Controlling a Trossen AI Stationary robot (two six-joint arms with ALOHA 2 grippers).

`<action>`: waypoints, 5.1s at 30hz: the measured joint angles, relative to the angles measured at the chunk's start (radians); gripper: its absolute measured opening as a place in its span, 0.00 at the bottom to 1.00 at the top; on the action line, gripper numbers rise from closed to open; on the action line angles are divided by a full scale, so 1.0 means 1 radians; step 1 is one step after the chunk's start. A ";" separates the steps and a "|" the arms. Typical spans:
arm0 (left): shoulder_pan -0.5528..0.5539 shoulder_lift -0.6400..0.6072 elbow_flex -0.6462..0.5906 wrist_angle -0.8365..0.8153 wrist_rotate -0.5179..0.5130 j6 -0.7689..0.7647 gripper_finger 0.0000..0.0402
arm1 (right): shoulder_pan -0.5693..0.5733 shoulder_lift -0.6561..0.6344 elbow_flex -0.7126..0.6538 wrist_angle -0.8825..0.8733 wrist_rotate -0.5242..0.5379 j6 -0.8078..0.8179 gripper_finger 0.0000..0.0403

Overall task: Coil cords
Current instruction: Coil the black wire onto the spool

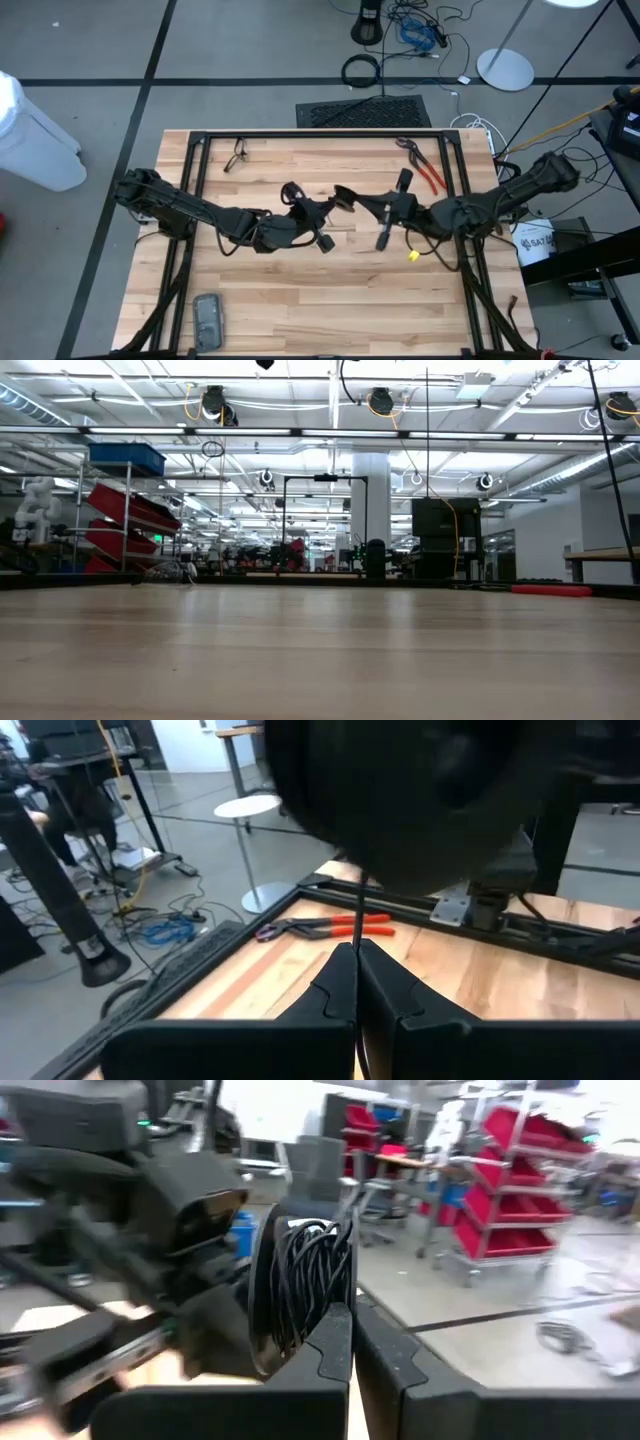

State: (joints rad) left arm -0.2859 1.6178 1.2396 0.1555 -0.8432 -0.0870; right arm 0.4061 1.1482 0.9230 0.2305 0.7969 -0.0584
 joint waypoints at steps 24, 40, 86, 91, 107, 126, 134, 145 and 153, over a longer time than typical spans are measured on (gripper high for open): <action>0.035 0.104 0.000 0.186 0.074 -0.009 0.00 | -0.034 0.164 0.000 0.073 0.255 -0.250 0.00; 0.022 0.104 0.006 0.168 0.144 -0.011 0.14 | -0.033 0.163 0.000 0.016 0.247 -0.252 0.00; -0.019 0.159 0.006 -0.032 -0.106 -0.196 0.57 | -0.004 0.004 0.000 0.004 0.248 -0.274 0.00; -0.002 0.214 0.006 0.065 -0.157 -0.196 0.70 | -0.004 0.005 0.000 0.004 0.249 -0.268 0.00; 0.052 0.403 0.006 0.498 -0.198 -0.028 0.72 | 0.050 -0.044 0.000 0.001 0.245 -0.269 0.00; 0.058 0.436 0.006 0.719 -0.121 0.174 0.59 | 0.061 -0.046 0.000 -0.034 0.245 -0.250 0.00; 0.059 0.436 0.006 0.719 -0.119 0.173 0.42 | 0.061 -0.046 0.000 -0.033 0.245 -0.250 0.00; 0.061 0.436 0.005 0.718 -0.119 0.173 0.17 | 0.061 -0.046 0.000 -0.033 0.245 -0.250 0.00; 0.069 0.436 0.005 0.716 -0.114 0.173 0.07 | 0.061 -0.046 0.000 -0.033 0.245 -0.250 0.00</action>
State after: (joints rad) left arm -0.2168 2.0541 1.2449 0.8710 -0.9568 0.0864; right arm 0.4667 1.1027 0.9226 0.1974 1.0416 -0.3088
